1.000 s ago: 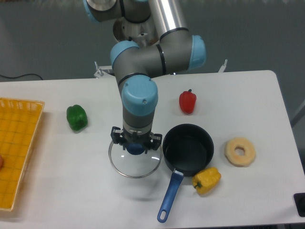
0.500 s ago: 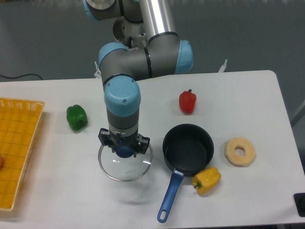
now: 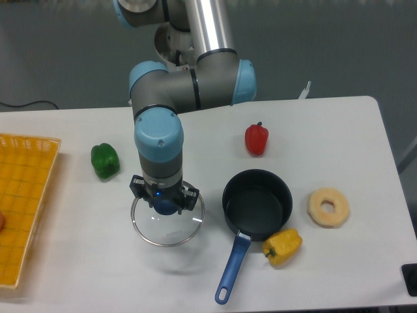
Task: Open the lid
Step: 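Carry the held lid further from the saucepan toward the green pepper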
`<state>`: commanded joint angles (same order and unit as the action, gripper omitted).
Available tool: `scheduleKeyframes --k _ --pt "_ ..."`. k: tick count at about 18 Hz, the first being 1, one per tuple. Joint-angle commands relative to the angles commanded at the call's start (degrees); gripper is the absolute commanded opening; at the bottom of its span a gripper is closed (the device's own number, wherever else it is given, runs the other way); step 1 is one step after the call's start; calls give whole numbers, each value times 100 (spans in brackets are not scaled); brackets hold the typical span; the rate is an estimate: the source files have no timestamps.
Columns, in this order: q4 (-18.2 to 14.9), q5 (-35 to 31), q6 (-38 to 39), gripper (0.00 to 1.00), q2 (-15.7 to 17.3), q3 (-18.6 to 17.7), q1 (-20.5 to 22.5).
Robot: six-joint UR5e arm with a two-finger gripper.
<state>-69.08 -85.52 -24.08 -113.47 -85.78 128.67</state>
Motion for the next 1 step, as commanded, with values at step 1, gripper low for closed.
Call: scheduleKeyframes --k 1 --pt "9 0 9 54 -9 0 0"
